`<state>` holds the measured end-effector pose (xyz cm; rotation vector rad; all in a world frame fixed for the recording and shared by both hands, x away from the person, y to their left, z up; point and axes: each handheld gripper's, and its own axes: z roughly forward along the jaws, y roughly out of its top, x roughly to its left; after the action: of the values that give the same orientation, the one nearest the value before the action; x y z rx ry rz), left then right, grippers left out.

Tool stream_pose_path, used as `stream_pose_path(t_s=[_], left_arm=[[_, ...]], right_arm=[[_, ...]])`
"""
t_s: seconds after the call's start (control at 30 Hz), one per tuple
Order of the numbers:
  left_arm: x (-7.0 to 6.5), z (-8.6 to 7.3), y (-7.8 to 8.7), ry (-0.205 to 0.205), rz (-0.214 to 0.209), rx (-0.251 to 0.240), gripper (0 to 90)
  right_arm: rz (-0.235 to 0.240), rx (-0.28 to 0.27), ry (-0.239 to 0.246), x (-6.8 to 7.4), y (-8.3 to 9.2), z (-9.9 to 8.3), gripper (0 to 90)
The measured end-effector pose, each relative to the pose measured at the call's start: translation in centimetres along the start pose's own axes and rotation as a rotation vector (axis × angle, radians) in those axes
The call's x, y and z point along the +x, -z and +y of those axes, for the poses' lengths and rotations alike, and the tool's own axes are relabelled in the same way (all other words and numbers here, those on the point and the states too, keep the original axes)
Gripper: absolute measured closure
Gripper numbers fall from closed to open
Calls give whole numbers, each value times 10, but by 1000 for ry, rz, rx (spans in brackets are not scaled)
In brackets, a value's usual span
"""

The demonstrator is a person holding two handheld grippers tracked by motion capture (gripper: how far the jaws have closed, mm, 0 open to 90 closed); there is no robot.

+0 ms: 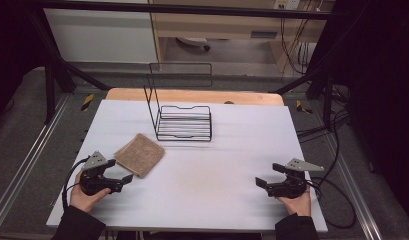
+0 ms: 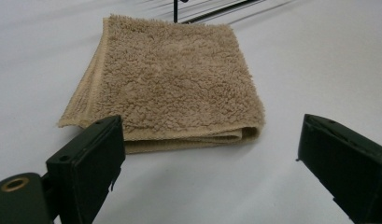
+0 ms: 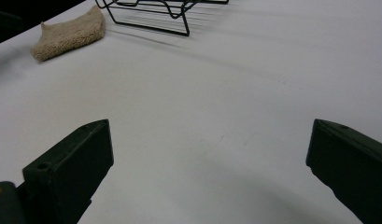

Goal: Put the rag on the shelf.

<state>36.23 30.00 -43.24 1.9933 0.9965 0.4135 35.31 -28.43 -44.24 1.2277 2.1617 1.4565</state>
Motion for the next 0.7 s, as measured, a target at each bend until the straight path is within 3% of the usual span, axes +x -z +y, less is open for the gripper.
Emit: stream_pose_path(t_s=[0.43,0.7], left_arm=[[-9,4,-3,-2,13,28,143],[-19,5,-8,14,20,46,380]], right_arm=[[-2,17,11,3,-1,0,14],[-2,21,13,3,-3,0,16]])
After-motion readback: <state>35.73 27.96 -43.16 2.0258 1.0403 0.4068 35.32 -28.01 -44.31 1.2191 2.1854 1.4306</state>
